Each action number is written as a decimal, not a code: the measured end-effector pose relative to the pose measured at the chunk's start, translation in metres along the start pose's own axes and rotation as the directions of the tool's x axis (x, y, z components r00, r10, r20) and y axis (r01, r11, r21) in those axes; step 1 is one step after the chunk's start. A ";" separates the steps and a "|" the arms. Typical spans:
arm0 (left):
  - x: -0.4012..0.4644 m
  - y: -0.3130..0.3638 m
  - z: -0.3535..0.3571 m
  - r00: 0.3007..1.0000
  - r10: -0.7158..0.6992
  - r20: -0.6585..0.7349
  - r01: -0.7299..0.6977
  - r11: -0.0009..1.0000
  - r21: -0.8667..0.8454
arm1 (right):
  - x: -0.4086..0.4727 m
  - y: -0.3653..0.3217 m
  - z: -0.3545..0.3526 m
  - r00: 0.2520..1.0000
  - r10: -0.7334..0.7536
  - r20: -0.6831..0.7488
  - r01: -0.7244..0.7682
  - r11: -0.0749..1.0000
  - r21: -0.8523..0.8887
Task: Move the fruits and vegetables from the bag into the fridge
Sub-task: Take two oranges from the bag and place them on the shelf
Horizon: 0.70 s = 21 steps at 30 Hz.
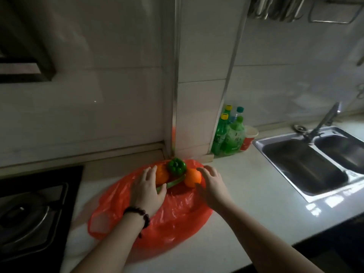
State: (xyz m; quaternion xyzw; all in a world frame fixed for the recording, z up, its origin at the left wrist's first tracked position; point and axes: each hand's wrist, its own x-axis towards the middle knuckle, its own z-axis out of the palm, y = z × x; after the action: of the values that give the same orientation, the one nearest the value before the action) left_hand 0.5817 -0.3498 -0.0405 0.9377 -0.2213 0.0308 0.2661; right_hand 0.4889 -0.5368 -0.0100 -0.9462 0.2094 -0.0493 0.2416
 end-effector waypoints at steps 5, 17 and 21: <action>0.033 0.017 0.031 0.993 -0.110 0.030 0.109 0.993 0.045 | 0.048 0.029 0.007 0.991 -0.024 0.132 0.024 1.000 -0.002; 0.086 0.005 0.078 0.916 -0.336 0.219 0.276 0.924 0.264 | 0.103 0.062 0.050 0.931 -0.058 0.360 0.073 0.997 -0.030; 0.095 -0.002 0.091 0.874 -0.393 0.286 0.316 0.907 0.279 | 0.109 0.068 0.062 0.913 -0.058 0.405 0.077 0.996 -0.033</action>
State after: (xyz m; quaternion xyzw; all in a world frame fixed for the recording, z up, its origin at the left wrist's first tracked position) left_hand 0.6626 -0.4321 -0.1027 0.9775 -0.0819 -0.1543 0.1182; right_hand 0.5745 -0.6092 -0.0978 -0.9482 0.1234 0.1436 0.2549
